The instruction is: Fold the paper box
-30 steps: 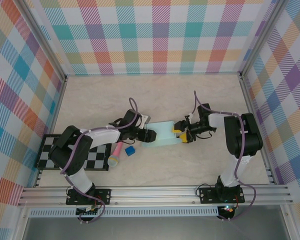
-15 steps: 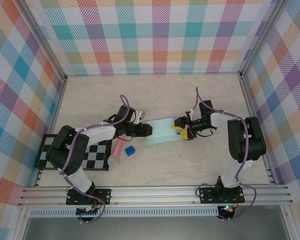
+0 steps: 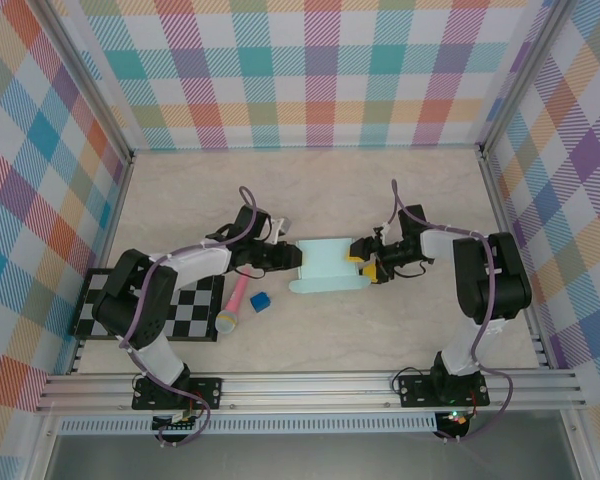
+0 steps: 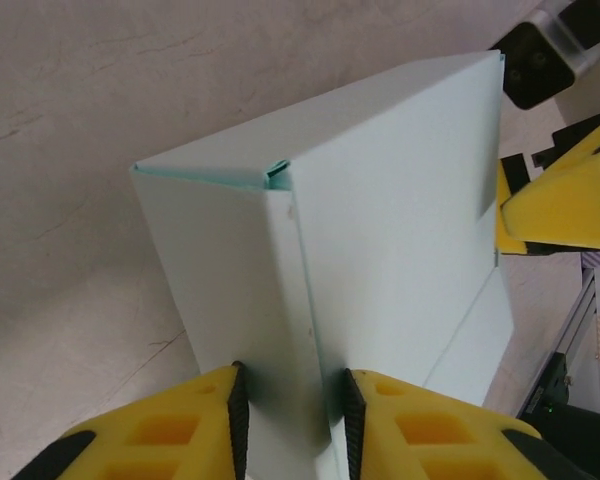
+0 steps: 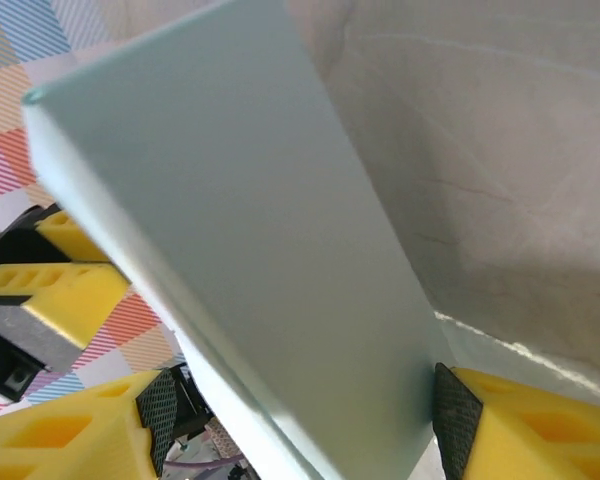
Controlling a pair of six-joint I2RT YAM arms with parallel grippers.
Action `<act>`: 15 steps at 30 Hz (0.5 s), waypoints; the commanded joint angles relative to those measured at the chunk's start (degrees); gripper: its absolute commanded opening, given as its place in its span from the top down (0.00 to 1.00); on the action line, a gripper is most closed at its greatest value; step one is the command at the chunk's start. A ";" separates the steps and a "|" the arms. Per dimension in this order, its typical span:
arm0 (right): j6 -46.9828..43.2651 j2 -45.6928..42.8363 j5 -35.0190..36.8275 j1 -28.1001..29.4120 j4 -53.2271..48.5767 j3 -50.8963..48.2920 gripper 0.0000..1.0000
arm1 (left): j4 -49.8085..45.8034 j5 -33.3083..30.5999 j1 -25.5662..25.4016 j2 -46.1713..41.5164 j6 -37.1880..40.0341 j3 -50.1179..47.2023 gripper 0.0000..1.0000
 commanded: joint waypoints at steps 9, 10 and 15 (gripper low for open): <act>-2.60 0.34 -2.27 0.76 1.37 0.56 0.28 | -9.17 4.27 -0.60 1.15 3.26 6.55 0.79; -3.59 -0.39 -0.67 0.71 0.65 0.51 0.27 | -9.82 4.47 -0.58 1.53 3.19 6.86 0.79; -7.78 -3.88 7.61 0.31 -3.14 0.78 0.22 | -11.64 4.93 0.26 2.37 2.18 7.11 0.79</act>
